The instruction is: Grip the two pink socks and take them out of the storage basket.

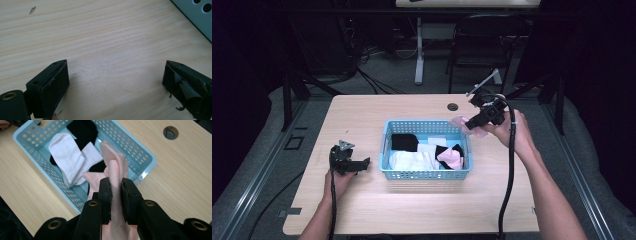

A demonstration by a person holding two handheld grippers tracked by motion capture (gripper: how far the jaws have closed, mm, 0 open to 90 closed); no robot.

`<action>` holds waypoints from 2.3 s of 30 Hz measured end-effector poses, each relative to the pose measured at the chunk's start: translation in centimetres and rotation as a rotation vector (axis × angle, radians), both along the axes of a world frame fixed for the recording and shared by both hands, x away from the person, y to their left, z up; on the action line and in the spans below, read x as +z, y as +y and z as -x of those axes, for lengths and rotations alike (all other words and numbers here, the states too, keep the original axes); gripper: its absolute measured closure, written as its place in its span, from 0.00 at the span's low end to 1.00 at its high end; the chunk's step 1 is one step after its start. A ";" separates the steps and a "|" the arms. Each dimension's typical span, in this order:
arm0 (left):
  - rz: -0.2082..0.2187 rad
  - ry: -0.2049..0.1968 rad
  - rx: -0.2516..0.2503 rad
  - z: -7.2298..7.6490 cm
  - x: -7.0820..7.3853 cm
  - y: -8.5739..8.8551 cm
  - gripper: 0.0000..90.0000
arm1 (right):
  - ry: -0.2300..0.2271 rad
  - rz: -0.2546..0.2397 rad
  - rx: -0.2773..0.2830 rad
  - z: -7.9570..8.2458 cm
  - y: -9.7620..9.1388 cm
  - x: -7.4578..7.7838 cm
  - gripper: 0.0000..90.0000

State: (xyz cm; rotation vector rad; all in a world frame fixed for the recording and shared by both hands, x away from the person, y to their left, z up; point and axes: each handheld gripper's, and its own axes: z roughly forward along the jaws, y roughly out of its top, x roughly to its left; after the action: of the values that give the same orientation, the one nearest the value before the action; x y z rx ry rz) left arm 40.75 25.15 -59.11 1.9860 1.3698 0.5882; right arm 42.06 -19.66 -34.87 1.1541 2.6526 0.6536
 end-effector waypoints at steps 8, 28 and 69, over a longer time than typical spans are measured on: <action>0.000 0.000 0.001 0.0 0.0 0.0 0.08 | 0.018 0.008 -0.087 0.7 -4.4 -0.7 0.89; 0.000 0.000 0.000 0.0 0.0 0.0 0.08 | 0.070 -0.024 -0.288 0.8 -12.0 -6.1 0.89; 0.000 0.000 0.003 0.0 0.0 0.0 0.08 | 0.129 -0.005 -0.280 0.9 -11.1 -12.2 0.15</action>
State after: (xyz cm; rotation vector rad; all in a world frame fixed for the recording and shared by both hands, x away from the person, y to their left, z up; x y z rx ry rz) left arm 40.73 25.12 -59.10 1.9844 1.3737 0.5895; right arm 41.12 -30.78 -47.03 1.5794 2.5176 0.5517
